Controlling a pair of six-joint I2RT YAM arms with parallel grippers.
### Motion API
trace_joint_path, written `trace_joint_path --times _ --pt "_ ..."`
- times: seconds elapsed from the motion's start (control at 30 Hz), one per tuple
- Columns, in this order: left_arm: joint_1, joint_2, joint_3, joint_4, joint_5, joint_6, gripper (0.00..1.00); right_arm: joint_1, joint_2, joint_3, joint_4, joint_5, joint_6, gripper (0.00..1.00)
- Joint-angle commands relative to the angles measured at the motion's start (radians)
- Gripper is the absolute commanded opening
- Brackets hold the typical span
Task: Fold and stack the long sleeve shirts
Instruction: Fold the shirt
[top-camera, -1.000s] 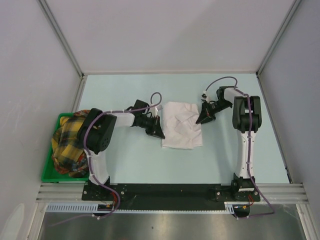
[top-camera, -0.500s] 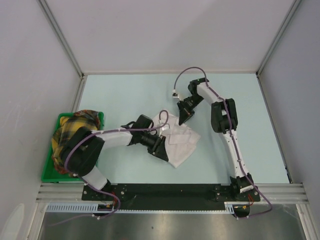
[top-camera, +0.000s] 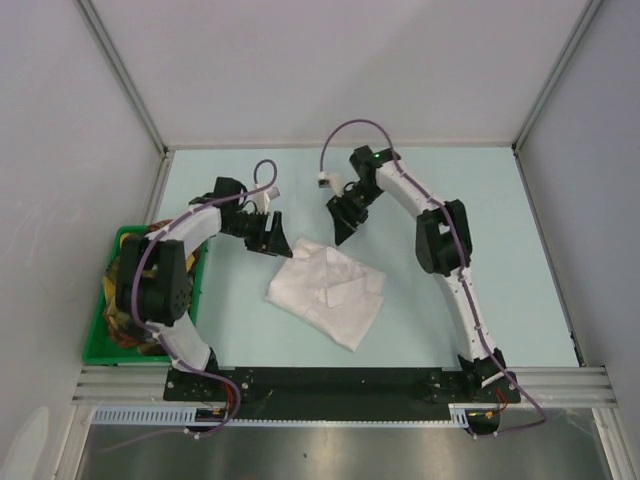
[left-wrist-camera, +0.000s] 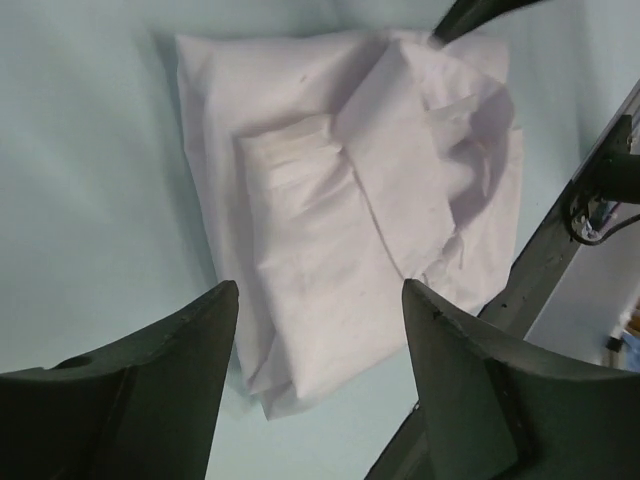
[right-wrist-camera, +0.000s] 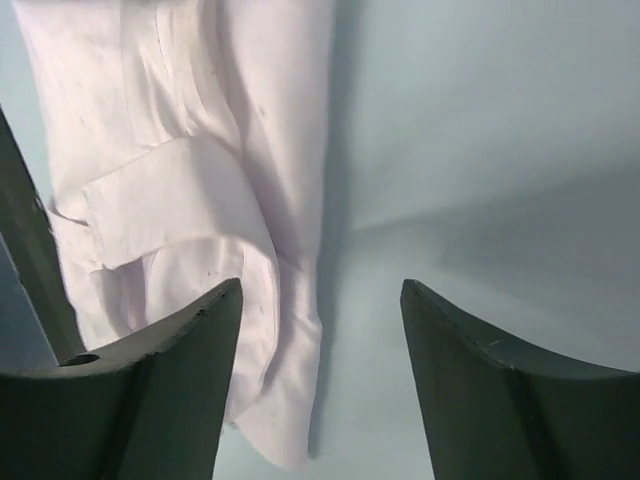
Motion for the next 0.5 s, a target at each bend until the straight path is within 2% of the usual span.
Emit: trace_joint_path --times 0.0,0.13,0.2,0.33,0.47 --pt "-0.001 0.133 0.047 -0.092 0.025 0.045 0.73 -0.161 -0.192 -0.176 0.105 -0.113 0.210 0.70" --pt "-0.006 0.175 0.048 -0.058 0.017 0.052 0.72 -0.295 -0.304 -0.509 0.162 -0.214 0.292 0.69" --pt "-0.007 0.192 0.041 -0.057 0.008 0.063 0.70 -0.310 -0.350 -0.664 0.188 -0.238 0.289 0.69" --pt "-0.007 0.202 0.002 -0.052 0.010 0.063 0.63 -0.293 -0.407 -0.827 0.303 -0.258 0.365 0.71" --pt "-0.007 0.184 -0.053 -0.034 0.008 0.044 0.62 -0.263 -0.409 -0.881 0.431 -0.220 0.446 0.71"
